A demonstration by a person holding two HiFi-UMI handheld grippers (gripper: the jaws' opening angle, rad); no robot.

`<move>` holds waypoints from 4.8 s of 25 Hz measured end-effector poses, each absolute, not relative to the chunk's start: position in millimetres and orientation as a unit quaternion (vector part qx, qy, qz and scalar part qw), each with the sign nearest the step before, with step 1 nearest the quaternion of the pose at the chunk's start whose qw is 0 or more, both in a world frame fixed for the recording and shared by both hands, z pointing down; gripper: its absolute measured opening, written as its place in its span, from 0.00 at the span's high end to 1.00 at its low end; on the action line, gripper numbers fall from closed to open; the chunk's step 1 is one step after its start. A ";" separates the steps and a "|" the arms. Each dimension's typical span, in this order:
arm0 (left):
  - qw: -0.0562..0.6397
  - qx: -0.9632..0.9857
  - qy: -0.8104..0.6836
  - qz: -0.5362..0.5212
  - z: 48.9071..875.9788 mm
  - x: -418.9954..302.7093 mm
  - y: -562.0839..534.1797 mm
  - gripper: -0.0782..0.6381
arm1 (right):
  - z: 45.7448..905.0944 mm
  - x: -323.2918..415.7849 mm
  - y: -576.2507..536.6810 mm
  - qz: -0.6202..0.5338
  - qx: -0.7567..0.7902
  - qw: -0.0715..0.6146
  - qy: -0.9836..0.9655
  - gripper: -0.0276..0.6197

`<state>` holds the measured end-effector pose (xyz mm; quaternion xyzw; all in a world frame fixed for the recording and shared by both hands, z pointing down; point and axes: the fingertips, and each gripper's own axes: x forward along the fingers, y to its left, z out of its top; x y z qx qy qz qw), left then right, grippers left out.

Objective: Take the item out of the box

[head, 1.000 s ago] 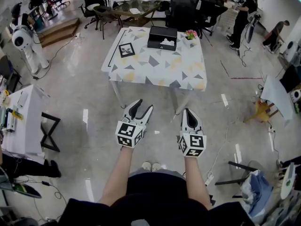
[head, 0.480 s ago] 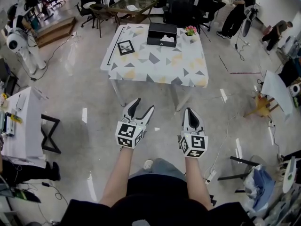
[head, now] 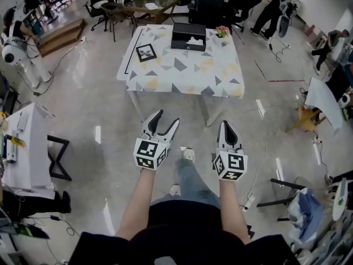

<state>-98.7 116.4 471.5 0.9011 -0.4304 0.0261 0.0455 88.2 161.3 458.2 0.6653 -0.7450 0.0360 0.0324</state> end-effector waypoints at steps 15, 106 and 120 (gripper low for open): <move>0.031 0.903 -0.428 0.026 469.1 -70.2 22.9 0.52 | 456.7 118.9 74.6 0.027 0.669 0.016 -0.742 0.95; -0.131 0.824 -0.080 0.546 648.1 122.9 -533.7 0.66 | 537.1 192.9 -483.2 0.137 0.603 0.121 -0.776 0.95; -0.132 0.798 -0.027 0.588 672.9 120.9 -534.2 0.75 | 543.9 193.6 -482.2 0.143 0.603 0.125 -0.775 0.95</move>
